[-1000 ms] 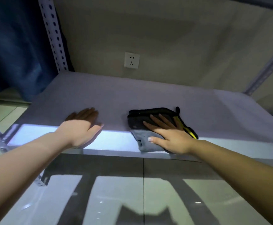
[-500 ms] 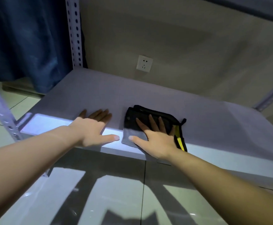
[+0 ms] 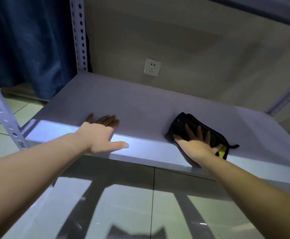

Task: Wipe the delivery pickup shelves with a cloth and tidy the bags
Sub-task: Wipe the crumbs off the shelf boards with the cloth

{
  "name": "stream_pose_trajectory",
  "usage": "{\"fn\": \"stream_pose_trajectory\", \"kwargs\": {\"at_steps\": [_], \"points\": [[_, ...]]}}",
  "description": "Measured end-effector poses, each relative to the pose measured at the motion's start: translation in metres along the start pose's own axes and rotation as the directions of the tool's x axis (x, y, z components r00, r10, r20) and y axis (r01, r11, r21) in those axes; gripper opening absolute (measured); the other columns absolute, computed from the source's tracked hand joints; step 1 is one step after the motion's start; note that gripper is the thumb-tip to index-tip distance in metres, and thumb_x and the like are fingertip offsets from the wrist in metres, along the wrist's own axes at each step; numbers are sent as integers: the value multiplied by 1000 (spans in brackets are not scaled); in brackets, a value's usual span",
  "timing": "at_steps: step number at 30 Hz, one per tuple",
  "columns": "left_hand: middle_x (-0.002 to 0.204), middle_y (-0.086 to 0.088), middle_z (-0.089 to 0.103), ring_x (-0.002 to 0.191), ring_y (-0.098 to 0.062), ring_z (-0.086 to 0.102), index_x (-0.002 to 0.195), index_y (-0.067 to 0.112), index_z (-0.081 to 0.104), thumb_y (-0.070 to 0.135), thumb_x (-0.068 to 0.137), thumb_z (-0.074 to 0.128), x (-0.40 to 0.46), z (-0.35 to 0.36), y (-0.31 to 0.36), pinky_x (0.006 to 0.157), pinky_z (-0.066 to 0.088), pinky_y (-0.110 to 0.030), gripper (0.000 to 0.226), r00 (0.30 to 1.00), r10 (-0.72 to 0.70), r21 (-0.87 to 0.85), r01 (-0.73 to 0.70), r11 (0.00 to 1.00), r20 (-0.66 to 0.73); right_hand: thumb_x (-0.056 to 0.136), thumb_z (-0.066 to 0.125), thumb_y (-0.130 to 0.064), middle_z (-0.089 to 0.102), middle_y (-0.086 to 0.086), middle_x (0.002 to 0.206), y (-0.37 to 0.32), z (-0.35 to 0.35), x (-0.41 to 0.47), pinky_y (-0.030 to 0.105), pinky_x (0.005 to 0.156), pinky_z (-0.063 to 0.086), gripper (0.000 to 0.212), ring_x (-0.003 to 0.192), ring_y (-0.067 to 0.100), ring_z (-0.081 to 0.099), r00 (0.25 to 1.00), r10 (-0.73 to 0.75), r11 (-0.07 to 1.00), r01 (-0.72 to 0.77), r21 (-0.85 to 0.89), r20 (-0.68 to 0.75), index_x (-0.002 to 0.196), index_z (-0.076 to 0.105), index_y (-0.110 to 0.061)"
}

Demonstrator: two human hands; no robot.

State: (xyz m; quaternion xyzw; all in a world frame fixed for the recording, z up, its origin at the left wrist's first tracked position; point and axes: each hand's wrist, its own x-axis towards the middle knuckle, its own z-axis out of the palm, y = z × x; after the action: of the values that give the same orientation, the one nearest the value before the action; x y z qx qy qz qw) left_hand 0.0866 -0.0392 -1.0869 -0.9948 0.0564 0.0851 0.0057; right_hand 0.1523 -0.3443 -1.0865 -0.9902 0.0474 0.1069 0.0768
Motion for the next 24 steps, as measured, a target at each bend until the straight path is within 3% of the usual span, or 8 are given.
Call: {"fn": "stream_pose_trajectory", "kwargs": {"at_steps": [6, 11, 15, 20, 24], "points": [[159, 7, -5, 147, -13, -3, 152, 26, 1, 91, 60, 1, -5, -2, 1, 117, -3, -53, 112, 1000, -4, 23, 4, 1000, 12, 79, 33, -75, -12, -6, 161, -56, 15, -20, 66, 106, -16, 74, 146, 28, -17, 975, -224, 974, 224, -31, 7, 145, 6, -56], [158, 7, -11, 146, -12, -10, 152, 25, -2, 89, 66, 1, -14, 2, -1, 116, -7, -53, 107, 999, 27, 38, -26, 999, -22, 82, 24, -77, -16, -18, 158, -15, -2, -9, 56, 113, -10, 66, 145, 14, -19, 891, -449, 890, 453, -61, 69, 140, -4, -63], [159, 5, -10, 146, -13, -10, 152, 22, -3, 90, 65, 0, -10, -1, -2, 116, -7, -53, 110, 999, 52, 59, -52, 997, -3, 77, 21, -68, -17, -17, 158, 4, -5, -19, 57, 113, -5, 67, 145, 15, -20, 891, -439, 891, 448, -76, 114, 138, -4, -65], [159, 5, -7, 147, -14, -5, 152, 21, -2, 92, 63, 3, -11, 1, -3, 117, -4, -51, 114, 999, 46, 48, -46, 998, 0, 77, 20, -61, -22, -8, 158, -40, 6, -54, 64, 109, -7, 71, 143, 26, -25, 862, -465, 864, 492, -108, 202, 143, -5, -57], [159, 1, 15, 146, -16, 13, 149, 19, 21, 91, 66, 14, -15, -8, -6, 117, 4, -46, 110, 1000, -10, 61, 10, 998, 0, 93, 20, -63, -15, -4, 160, -98, 24, -50, 65, 108, -6, 54, 144, 30, -22, 804, -583, 800, 593, -92, 115, 144, 2, -56]]}}
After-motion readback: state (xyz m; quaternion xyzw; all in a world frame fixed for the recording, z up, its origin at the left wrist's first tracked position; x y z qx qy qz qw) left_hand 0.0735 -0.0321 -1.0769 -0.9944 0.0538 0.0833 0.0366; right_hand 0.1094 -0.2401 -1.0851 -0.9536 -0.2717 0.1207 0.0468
